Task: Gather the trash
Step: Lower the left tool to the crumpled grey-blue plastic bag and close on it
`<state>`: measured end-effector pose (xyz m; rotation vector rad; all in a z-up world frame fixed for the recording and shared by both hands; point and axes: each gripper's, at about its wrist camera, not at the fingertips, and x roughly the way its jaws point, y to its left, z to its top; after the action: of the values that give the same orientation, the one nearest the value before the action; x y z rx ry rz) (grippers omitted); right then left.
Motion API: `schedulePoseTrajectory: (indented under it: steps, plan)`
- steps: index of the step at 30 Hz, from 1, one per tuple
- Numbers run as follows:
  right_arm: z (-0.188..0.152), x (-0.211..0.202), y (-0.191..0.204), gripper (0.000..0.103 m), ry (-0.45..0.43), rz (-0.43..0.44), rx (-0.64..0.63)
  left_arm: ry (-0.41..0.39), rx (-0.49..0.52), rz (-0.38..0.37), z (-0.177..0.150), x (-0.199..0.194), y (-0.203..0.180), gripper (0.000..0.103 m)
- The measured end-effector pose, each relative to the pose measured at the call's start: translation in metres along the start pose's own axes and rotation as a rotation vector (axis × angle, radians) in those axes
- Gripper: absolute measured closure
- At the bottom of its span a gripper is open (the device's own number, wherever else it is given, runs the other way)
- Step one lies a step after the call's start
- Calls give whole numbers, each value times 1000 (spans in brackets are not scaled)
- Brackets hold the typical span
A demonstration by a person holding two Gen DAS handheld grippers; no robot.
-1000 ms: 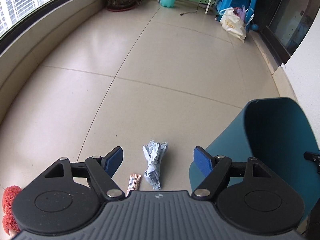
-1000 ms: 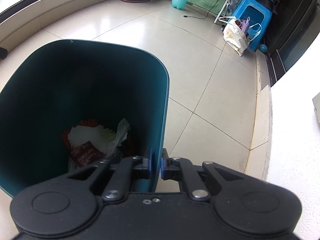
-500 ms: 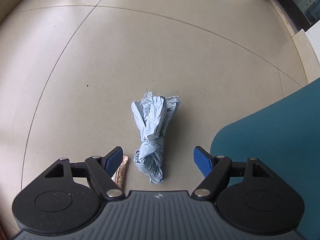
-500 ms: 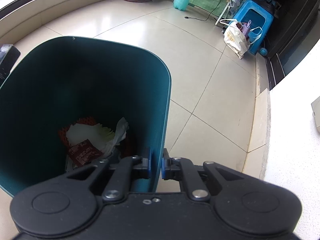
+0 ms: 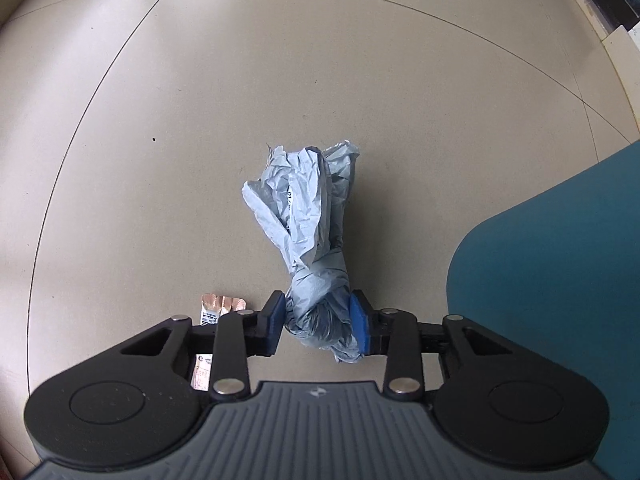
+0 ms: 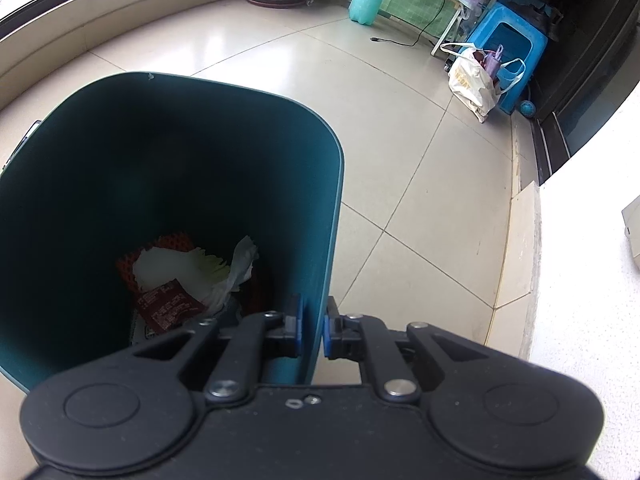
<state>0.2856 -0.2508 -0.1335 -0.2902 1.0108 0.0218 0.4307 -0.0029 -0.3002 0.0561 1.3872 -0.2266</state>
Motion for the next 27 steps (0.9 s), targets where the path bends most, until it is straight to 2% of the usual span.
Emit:
schedulePoseTrajectory:
  steps: [6, 11, 13, 18, 20, 23, 25, 27]
  plan:
    - [-1, -1, -1, 95, -8, 2, 2, -68, 18, 19, -6, -46, 4, 72]
    - [-2, -2, 0, 95, -14, -1, 2, -133, 46, 44, -11, -108, 5, 72]
    - [-2, -2, 0, 95, -16, 0, 6, -154, 52, 51, -14, -130, 5, 81]
    - [-3, -3, 0, 95, -22, -3, 10, -208, 57, 36, -20, -177, -2, 81]
    - [-3, -3, 0, 95, -21, -1, 12, -216, 71, 20, -25, -183, -3, 81]
    - [-2, -2, 0, 95, -17, 2, 13, -198, 65, 5, -25, -172, 0, 81]
    - [-2, -2, 0, 95, -17, 3, 8, -166, 24, -4, -24, -152, 17, 79]
    - [-2, -2, -1, 95, -16, 7, 4, -118, -47, -23, -25, -128, 32, 73]
